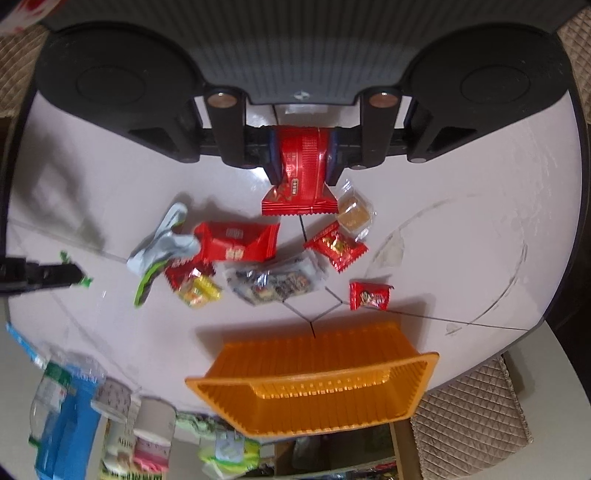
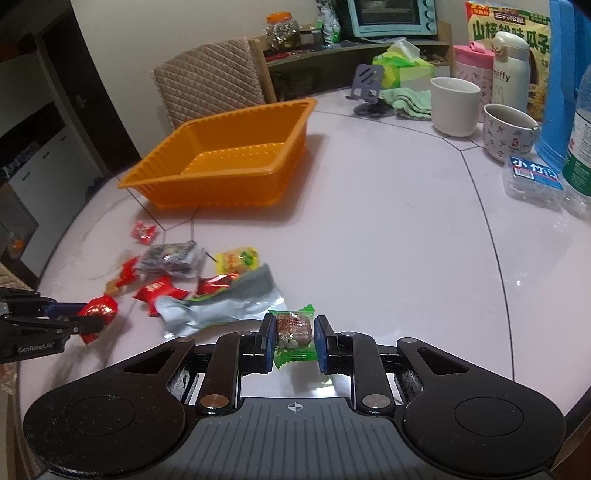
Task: Organize snacks
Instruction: 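Grasp the green candy with the right tool while the left tool grasps the red packet, then carry both snacks over the orange tray and open both tools to drop them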
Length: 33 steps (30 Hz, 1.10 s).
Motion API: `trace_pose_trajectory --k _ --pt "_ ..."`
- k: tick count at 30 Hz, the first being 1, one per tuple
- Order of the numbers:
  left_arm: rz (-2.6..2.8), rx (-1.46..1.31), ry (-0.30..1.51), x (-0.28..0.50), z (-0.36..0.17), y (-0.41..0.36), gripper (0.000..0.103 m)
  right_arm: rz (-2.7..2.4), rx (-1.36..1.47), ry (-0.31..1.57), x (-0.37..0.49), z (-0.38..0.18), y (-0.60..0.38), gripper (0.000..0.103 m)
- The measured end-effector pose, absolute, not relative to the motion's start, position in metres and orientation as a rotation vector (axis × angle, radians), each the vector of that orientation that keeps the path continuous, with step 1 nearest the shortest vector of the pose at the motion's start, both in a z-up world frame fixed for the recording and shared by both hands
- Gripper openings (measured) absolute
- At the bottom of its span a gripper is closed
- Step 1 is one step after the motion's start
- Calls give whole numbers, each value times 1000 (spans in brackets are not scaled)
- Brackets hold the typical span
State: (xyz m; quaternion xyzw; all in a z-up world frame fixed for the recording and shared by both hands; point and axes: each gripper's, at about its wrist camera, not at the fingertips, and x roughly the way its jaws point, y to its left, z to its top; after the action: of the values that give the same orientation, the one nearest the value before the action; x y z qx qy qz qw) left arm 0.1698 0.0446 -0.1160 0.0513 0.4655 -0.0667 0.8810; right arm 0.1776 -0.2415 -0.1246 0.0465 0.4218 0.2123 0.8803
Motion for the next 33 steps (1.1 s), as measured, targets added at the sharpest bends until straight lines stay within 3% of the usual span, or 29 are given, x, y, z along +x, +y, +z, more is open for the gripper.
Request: trace_pose_trajectory --k 15,33 --pt "-137 41 815 198 -58 59 22 569 118 804 200 -86 -204 22" --pt "-130 17 760 308 -47 58 22 599 149 691 289 -64 -146 22"
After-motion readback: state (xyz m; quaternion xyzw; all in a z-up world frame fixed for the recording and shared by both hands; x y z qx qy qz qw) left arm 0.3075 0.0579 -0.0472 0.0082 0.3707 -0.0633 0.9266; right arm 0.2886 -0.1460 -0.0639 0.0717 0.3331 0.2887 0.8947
